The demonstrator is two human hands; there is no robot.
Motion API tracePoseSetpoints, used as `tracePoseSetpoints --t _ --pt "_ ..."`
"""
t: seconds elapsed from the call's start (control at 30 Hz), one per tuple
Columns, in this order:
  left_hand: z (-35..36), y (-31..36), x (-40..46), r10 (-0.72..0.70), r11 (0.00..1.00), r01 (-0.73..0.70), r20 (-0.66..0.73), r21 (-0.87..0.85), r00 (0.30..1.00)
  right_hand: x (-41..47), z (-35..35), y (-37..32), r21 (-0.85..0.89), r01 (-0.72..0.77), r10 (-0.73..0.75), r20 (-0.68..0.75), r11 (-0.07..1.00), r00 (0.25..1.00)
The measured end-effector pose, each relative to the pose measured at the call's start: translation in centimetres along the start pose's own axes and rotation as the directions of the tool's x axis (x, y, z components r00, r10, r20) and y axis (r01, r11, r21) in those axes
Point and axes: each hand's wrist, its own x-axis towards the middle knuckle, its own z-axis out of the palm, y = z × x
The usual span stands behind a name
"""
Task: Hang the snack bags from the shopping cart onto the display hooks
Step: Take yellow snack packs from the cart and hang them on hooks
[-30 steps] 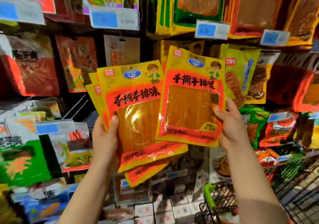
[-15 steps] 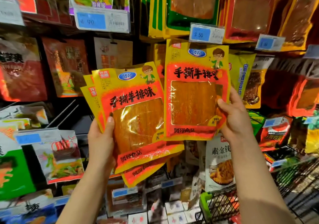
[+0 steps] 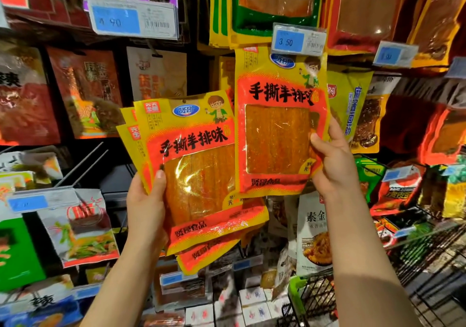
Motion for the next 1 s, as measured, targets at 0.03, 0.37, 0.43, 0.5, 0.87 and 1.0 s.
tracePoseSetpoints --t 0.03,0.37,0.43,0.5,0.87,1.0 --pt "0.0 0.0 0.0 -0.007 1.0 0.007 0.001 0.003 1.0 0.1 -0.3 0.0 0.003 -0.008 0.008 -0.007 1.0 1.0" --pt "0.2 -0.6 0.1 -0.026 1.0 0.026 -0.015 0.014 1.0 1.6 -2.5 -1.7 -0.097 -0.047 0.05 0.027 0.994 0.998" --pt "0.3 -0.5 0.1 -0.025 1.0 0.025 -0.013 0.011 1.0 1.8 -2.3 -2.0 -0.088 -0.067 0.07 0.036 0.994 0.997" --pt "0.5 -0.5 0.0 -0.024 1.0 0.024 -0.005 0.016 1.0 1.9 -2.2 -2.3 -0.09 -0.079 0.083 0.041 0.993 0.996" --pt "0.9 -0.9 0.1 -0.018 1.0 0.018 -0.011 0.018 1.0 3.0 -3.3 -4.4 -0.201 -0.124 0.149 0.111 0.972 0.983" --pt "0.9 -1.1 0.1 -0.007 1.0 0.007 -0.011 0.015 1.0 3.1 -2.9 -5.2 -0.19 -0.144 0.163 0.091 0.971 0.982"
